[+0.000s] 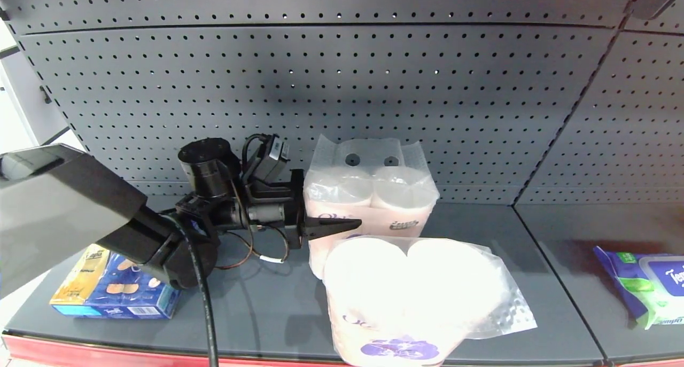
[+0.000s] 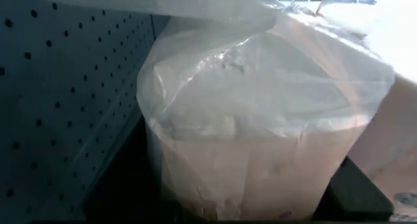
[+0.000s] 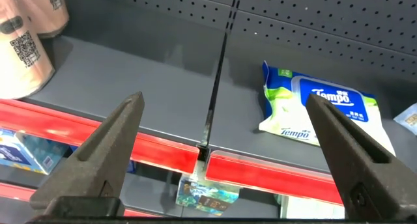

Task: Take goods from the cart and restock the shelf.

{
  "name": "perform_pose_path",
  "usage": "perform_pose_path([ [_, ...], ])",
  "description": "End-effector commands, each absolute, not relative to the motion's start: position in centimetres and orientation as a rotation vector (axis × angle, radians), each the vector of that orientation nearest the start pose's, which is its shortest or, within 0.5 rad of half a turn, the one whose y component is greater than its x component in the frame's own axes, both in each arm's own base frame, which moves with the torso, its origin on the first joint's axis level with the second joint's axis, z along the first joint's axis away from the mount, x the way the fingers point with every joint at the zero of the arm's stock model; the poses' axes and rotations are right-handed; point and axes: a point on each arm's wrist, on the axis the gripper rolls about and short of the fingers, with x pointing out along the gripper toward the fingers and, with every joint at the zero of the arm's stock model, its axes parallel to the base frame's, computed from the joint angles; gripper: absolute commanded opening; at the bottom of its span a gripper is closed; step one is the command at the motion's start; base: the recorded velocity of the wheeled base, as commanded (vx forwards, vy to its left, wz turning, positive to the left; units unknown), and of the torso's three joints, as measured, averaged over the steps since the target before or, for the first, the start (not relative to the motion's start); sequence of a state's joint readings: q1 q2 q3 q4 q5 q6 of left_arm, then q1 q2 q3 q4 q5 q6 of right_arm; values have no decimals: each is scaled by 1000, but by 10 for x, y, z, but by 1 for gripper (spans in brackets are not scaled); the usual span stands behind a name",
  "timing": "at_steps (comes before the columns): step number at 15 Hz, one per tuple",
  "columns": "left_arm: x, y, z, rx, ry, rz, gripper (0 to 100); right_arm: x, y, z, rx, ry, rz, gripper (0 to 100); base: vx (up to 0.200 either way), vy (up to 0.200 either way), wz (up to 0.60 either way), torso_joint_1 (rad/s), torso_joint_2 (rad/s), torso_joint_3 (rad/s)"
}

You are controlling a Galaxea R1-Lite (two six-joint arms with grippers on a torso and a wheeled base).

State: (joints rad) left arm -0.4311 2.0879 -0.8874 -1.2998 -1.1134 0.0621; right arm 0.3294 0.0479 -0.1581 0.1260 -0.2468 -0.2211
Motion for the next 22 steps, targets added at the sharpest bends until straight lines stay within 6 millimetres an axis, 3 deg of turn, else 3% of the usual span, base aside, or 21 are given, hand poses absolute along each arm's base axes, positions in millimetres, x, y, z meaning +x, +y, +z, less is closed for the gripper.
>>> perform_pose_path([
  [1,333,-180,128,82,-142,-1553,0,-28,-15,108,-228,16,85,100,0,0,0,0,0,0],
  [22,341,-210,114,23,-94,-1630,0,-26,-15,107,-233,33,87,100,0,0,0,0,0,0],
])
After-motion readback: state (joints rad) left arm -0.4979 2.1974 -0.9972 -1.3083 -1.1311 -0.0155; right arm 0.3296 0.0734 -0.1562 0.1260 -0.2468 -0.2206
